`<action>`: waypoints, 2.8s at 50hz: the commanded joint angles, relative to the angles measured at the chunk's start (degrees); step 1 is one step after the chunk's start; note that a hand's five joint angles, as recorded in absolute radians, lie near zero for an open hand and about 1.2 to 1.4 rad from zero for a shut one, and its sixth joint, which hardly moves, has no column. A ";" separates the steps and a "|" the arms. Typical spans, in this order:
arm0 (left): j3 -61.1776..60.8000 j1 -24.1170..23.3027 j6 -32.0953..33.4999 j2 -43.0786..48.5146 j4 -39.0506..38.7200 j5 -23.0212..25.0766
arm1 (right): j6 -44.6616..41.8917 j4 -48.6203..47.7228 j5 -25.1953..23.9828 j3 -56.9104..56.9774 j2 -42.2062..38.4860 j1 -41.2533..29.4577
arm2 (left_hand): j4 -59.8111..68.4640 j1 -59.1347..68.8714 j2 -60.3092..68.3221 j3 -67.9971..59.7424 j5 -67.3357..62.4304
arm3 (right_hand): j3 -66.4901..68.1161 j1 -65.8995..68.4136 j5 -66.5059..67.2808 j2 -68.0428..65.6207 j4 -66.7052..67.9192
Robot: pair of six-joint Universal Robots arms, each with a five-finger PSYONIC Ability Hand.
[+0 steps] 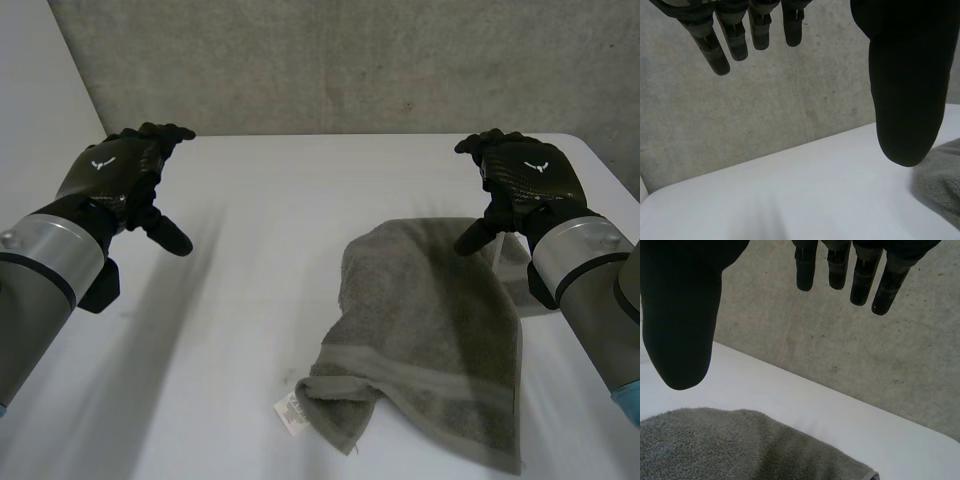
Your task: Fold the laundry
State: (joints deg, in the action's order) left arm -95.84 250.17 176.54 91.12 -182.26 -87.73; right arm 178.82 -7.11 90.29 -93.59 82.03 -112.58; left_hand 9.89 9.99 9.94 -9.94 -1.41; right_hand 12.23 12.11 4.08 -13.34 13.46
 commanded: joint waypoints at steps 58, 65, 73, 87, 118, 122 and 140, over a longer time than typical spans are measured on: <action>10.15 -20.19 14.71 26.75 -7.05 -12.56 | -20.62 -0.80 -16.37 -8.81 -6.01 18.10 | 70.11 70.01 70.06 -70.06 -68.59 | -2.23 -2.11 -4.08 3.34 -3.46; 10.58 -9.08 17.61 27.27 -7.23 -8.86 | -20.52 -0.88 -16.37 -6.79 -7.23 18.01 | 70.11 70.01 70.06 -70.06 -68.59 | -2.23 -2.11 -4.08 3.34 -3.46; 12.34 -4.95 22.27 31.14 -11.71 -5.26 | -20.61 -0.89 -15.67 -6.26 -9.78 15.03 | 70.11 70.01 70.06 -70.06 -68.59 | -2.23 -2.11 -4.08 3.34 -3.46; 8.65 -1.35 25.61 29.64 -16.81 -5.00 | -20.52 -0.89 -15.32 -6.70 -10.14 12.91 | 10.42 10.32 10.36 -10.37 -8.90 | -2.23 -2.11 -4.08 3.34 -3.46; -8.14 -11.54 25.17 25.25 -15.23 -8.69 | -20.88 -0.71 -15.05 -8.72 -9.52 12.74 | 21.35 21.25 21.30 -21.30 -19.84 | -2.23 -2.11 -4.08 3.34 -3.46; -7.00 -11.19 25.17 26.65 -15.49 -8.43 | -20.96 -0.71 -14.96 -8.98 -9.61 12.83 | 21.52 21.42 21.47 -21.47 -20.00 | -2.23 -2.11 -4.08 3.34 -3.46; -2.95 -10.93 25.34 29.73 -16.10 -8.16 | -21.14 -0.71 -15.05 -9.24 -10.14 12.74 | 41.69 41.59 41.63 -41.64 -40.17 | -2.23 -2.11 -4.08 3.34 -3.46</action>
State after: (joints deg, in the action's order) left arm -100.06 239.25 201.89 120.16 -198.01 -95.92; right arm 157.76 -7.82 75.26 -102.69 72.03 -99.84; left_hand 40.26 40.37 40.45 -40.23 -30.03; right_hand 12.23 12.11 4.08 -13.39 13.46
